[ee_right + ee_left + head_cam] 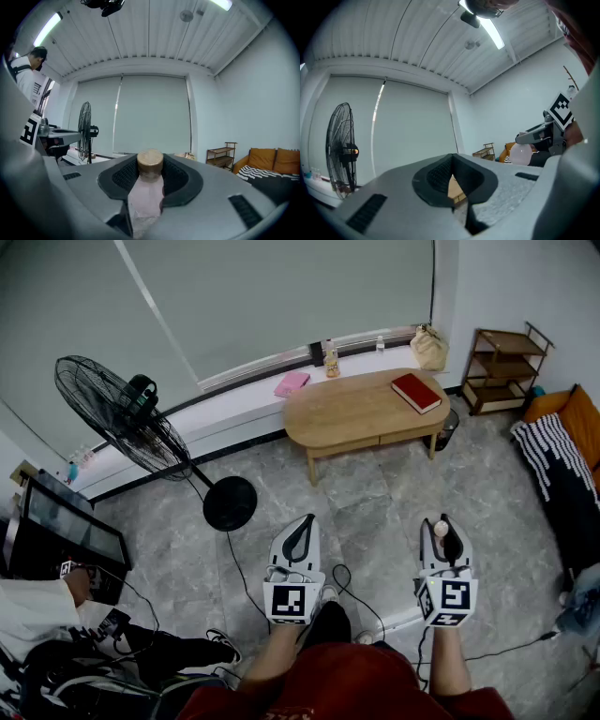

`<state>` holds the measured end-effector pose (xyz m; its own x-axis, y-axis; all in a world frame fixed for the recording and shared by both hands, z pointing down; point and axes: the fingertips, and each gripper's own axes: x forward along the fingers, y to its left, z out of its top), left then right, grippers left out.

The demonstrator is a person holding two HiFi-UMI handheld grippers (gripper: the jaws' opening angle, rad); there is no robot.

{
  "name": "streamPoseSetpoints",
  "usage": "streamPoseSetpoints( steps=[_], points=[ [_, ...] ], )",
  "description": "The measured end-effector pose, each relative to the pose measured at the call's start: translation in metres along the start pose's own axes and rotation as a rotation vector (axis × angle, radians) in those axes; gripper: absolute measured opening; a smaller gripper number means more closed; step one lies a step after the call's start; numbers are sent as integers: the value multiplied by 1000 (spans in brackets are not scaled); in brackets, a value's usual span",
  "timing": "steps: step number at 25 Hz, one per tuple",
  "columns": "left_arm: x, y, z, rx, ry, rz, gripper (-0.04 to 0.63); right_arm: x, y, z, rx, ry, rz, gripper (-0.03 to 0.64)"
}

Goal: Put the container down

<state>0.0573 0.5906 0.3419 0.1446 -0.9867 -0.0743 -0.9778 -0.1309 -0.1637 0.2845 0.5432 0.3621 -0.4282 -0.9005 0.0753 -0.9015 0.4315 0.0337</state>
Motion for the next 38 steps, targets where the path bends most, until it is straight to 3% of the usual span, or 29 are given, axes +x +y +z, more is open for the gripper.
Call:
streamPoseSetpoints(
  steps=[10,20,24,38],
  points=[
    [-25,-3,10,-13,-17,6,5,-23,15,11,0,-11,8,137],
    [-16,7,8,5,-31,1,5,-11,17,9,28,-8,1,137],
    [-7,18,-1,-22,1,10,5,4,22,7,19,2,8,137],
    [65,98,-25,-13,-30,16,5,109,46,5,18,30,7,137]
  ],
)
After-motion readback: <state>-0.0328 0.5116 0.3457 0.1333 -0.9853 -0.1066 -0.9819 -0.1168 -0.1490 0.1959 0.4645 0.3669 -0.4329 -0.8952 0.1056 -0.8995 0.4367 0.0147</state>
